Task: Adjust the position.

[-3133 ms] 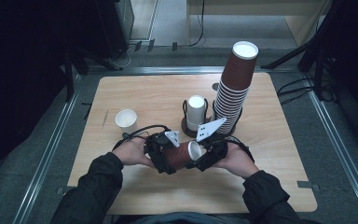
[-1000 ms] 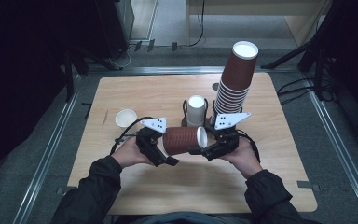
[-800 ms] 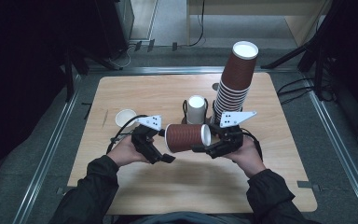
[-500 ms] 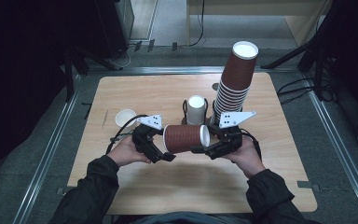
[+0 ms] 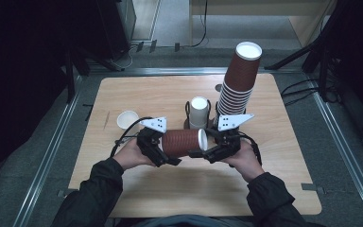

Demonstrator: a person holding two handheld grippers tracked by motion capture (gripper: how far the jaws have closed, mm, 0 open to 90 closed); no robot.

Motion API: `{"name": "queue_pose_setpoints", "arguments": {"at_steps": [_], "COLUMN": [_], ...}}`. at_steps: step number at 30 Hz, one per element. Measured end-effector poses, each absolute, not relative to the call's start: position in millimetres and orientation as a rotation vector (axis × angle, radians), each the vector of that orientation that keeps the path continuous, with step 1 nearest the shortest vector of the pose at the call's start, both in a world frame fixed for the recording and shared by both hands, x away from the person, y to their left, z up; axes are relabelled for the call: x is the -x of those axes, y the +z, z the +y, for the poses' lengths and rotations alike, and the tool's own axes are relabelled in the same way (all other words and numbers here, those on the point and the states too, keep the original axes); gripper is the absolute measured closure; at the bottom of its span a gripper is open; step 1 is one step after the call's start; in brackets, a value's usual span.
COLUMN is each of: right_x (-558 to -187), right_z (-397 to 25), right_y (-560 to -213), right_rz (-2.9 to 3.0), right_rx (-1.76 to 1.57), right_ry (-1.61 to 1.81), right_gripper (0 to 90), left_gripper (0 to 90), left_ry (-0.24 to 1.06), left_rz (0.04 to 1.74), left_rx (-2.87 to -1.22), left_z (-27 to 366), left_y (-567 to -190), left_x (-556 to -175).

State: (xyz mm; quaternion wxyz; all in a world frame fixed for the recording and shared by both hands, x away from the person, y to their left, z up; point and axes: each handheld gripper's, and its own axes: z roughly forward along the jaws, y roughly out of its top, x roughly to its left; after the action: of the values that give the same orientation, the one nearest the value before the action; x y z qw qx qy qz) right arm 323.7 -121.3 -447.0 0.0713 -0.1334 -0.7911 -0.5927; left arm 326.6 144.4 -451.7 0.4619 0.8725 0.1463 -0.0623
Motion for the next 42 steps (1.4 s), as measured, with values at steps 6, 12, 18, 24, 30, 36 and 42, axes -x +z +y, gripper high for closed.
{"name": "queue_pose_setpoints", "arguments": {"at_steps": [6,12,18,24,30,36,42], "right_x": [-323.7,-323.3,-323.0,-324.3,-326.2,-325.2,-324.3], "right_z": [-118.2,-118.2,-116.2,-121.9,-121.5,-116.3,-115.5], "right_y": [-449.6,-449.8,-449.9,-451.2,-456.1,-460.7,-462.3], "right_rz": [-2.369,-2.38,-2.446,-2.533,-2.61,-2.666,-2.708], "right_rx": [0.395,0.388,0.388,0.406,0.435,0.427,0.424], "right_ry": [-1.785,-1.764,-1.675,-1.607,-1.509,-1.438,-1.403], "right_gripper": [22.9,23.0,22.1,20.0,16.3,15.5,15.5], "left_gripper": [5.8,8.5,8.9,8.9,8.8,8.8,8.8], "left_ry": [-0.142,-0.14,-0.144,-0.109,-0.063,-0.019,-0.016], "left_rz": [0.349,0.331,0.336,0.368,0.374,0.385,0.38], "left_rx": [-2.112,-2.146,-2.199,-2.225,-2.328,-2.427,-2.502], "left_z": [147.9,147.8,150.8,164.1,163.2,156.3,149.7], "left_y": [-448.6,-448.1,-445.8,-439.6,-435.4,-439.4,-445.4], "left_x": [-325.6,-325.6,-326.4,-328.5,-328.7,-329.3,-329.4]}}
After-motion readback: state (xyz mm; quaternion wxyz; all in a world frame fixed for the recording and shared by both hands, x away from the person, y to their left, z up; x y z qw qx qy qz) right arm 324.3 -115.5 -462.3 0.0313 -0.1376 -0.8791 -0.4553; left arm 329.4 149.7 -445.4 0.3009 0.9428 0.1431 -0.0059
